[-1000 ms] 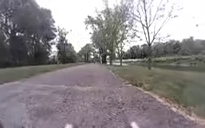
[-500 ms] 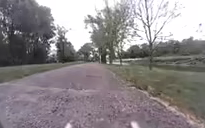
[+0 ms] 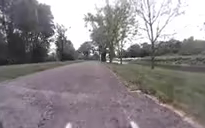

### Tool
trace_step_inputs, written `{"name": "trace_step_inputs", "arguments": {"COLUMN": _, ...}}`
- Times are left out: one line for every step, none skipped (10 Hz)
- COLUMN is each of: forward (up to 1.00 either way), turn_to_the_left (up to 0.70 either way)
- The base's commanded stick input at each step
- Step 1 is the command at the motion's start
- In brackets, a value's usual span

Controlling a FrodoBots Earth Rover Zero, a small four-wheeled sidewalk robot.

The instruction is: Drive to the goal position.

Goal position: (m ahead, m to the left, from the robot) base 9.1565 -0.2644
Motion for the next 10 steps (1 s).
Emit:
{"name": "trace_step_inputs", "arguments": {"forward": 0.70, "turn_to_the_left": 0.00}}
{"name": "trace_step_inputs", "arguments": {"forward": 0.70, "turn_to_the_left": 0.00}}
{"name": "trace_step_inputs", "arguments": {"forward": 0.70, "turn_to_the_left": 0.00}}
{"name": "trace_step_inputs", "arguments": {"forward": 0.70, "turn_to_the_left": 0.00}}
{"name": "trace_step_inputs", "arguments": {"forward": 0.70, "turn_to_the_left": 0.00}}
{"name": "trace_step_inputs", "arguments": {"forward": 0.70, "turn_to_the_left": 0.00}}
{"name": "trace_step_inputs", "arguments": {"forward": 0.70, "turn_to_the_left": 0.00}}
{"name": "trace_step_inputs", "arguments": {"forward": 0.70, "turn_to_the_left": 0.00}}
{"name": "trace_step_inputs", "arguments": {"forward": 0.70, "turn_to_the_left": 0.00}}
{"name": "trace_step_inputs", "arguments": {"forward": 0.70, "turn_to_the_left": 0.00}}
